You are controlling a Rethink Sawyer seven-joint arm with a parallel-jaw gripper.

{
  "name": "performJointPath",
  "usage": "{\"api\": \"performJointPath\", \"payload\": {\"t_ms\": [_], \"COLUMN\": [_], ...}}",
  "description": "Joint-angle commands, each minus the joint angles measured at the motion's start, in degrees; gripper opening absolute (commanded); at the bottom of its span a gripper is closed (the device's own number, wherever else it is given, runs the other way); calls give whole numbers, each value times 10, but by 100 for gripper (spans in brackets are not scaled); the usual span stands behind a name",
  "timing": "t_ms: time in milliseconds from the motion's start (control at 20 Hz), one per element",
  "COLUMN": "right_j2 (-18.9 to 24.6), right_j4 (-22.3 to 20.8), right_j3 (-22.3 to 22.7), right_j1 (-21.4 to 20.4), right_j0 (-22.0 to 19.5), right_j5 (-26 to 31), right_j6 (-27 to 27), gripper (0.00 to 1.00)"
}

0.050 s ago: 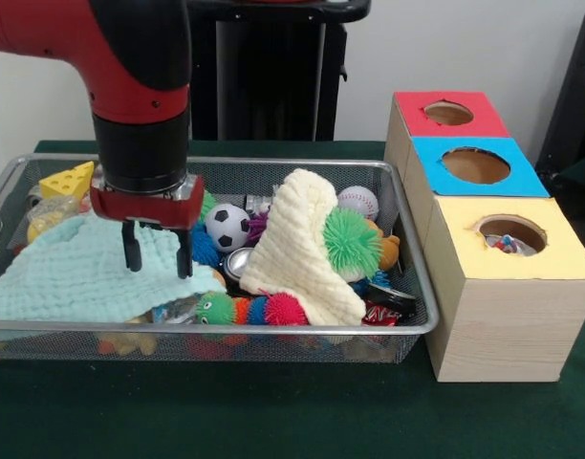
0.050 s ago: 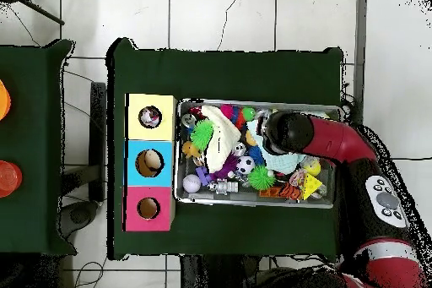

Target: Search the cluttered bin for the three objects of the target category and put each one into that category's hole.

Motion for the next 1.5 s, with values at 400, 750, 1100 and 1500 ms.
{"api": "performJointPath", "payload": {"t_ms": [400,750,1100,1500], "right_j2": [71,48,42,61], "right_j4": [-35,-34,-32,2], "right_j3": [-20,-41,-37,38], "right_j1": [91,91,84,-21], "right_j0": [-15,9,16,20], "right_j5": [-61,-10,-12,-3], "right_j6": [-38,-25,-16,13], "gripper": [100,0,0,0]}}
